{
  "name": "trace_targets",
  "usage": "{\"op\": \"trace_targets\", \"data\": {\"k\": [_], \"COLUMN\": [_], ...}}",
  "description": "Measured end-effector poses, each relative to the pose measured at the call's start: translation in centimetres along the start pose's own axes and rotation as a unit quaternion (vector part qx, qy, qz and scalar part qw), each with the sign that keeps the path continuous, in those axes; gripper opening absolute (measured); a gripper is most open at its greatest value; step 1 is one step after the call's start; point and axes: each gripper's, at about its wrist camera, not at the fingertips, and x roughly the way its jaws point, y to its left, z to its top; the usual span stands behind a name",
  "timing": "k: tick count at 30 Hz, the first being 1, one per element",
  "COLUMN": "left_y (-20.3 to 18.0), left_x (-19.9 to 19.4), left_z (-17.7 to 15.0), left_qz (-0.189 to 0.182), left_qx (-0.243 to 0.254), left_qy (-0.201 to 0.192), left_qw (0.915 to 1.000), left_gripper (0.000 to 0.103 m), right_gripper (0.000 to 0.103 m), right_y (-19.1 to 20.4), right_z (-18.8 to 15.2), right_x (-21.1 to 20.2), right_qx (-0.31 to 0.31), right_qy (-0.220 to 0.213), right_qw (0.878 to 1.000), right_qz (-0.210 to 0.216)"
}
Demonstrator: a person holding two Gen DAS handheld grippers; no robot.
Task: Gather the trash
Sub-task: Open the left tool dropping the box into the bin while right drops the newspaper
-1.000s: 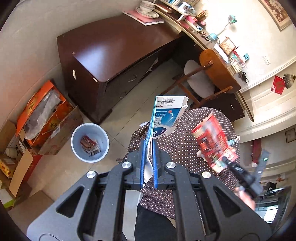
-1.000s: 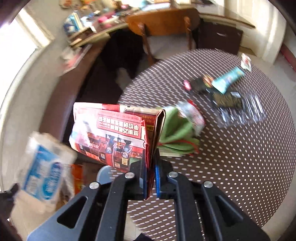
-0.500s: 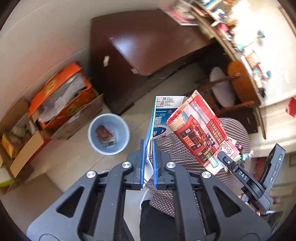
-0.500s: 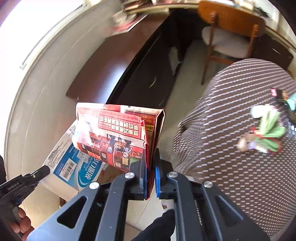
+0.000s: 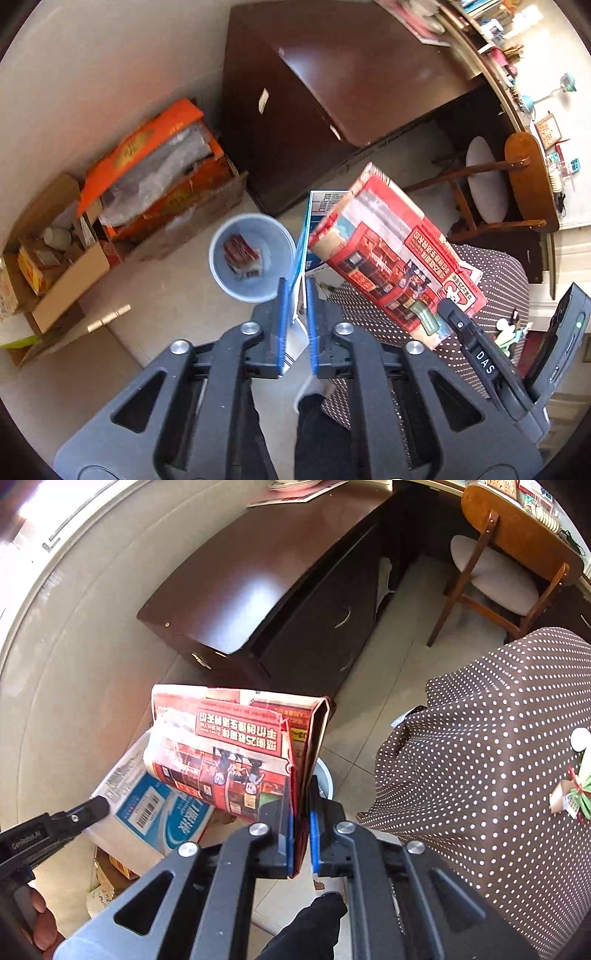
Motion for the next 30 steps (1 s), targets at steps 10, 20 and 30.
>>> {"op": "trace_targets", "data": {"k": [10, 20, 30], "left_y": [0.5, 1.3, 2.9], "left_x": [-0.7, -2.0, -2.9], "left_z": [0.3, 0.2, -0.5], "left_qz": [-0.001, 0.016, 0.031], "left_qx": [-0.008, -0.003, -0.008], "left_qy": [-0.004, -0.014, -0.019], "left_qw": [1.0, 0.9998, 0.9993], "left_gripper": [0.065, 0.065, 0.066], "right_gripper": [0.007, 0.007, 0.008], "right_y": [0.8, 2.9, 5.1], "right_z": [0.2, -0.1, -0.3], "right_x": [0.4, 0.9, 1.7], "right_qx": [-0.015, -0.042, -0.064], "right_qy": [0.004, 0.013, 0.02], "right_qw": [1.0, 0.999, 0.998], "right_qz": [0.006, 0.013, 0.02]}}
